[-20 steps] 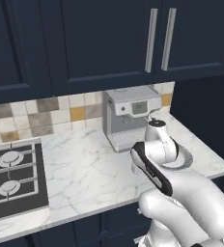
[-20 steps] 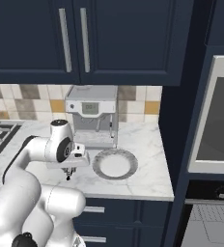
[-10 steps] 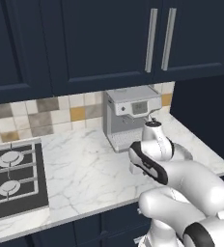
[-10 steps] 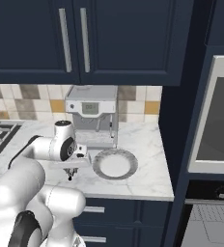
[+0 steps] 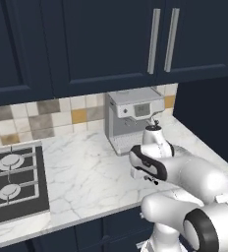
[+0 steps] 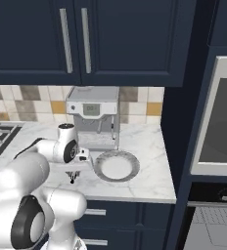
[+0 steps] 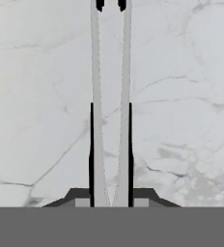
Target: Pick up the tongs from the counter and place them near the plate next to the oven.
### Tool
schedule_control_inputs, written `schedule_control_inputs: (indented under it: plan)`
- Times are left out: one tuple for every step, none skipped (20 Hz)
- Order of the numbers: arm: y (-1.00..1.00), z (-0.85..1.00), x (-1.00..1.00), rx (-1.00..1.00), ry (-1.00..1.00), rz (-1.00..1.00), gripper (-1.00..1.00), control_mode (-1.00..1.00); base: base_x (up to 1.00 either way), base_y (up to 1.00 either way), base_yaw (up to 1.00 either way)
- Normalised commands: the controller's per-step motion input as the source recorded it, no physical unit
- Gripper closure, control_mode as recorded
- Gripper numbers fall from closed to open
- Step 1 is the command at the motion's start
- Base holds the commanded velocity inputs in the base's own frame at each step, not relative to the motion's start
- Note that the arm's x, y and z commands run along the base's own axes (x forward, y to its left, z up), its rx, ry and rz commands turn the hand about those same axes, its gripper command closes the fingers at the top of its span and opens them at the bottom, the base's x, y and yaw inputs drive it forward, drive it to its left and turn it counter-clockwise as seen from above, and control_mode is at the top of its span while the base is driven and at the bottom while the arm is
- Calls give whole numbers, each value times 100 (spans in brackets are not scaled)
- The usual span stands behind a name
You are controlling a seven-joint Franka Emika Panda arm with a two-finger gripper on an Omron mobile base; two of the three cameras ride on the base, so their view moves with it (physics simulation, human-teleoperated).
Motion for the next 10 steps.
schedule_control_inputs:
  plan:
    - [0, -26, 0, 0, 0, 0, 100, -100, 0, 0, 0]
    - [3, -29, 1, 0, 0, -1, 100, -100, 0, 0, 0]
    - [3, -27, 1, 0, 0, -1, 100, -100, 0, 0, 0]
    - [0, -26, 0, 0, 0, -1, 100, -100, 0, 0, 0]
    - [0, -27, 0, 0, 0, 0, 100, -100, 0, 0, 0]
    - [0, -26, 0, 0, 0, 0, 100, -100, 0, 0, 0]
    - [0, -27, 0, 0, 0, 0, 100, -100, 0, 0, 0]
    - [0, -27, 0, 0, 0, 0, 100, -100, 0, 0, 0]
    - [0, -24, 0, 0, 0, 0, 100, -100, 0, 0, 0]
    - [0, -26, 0, 0, 0, 0, 100, -100, 0, 0, 0]
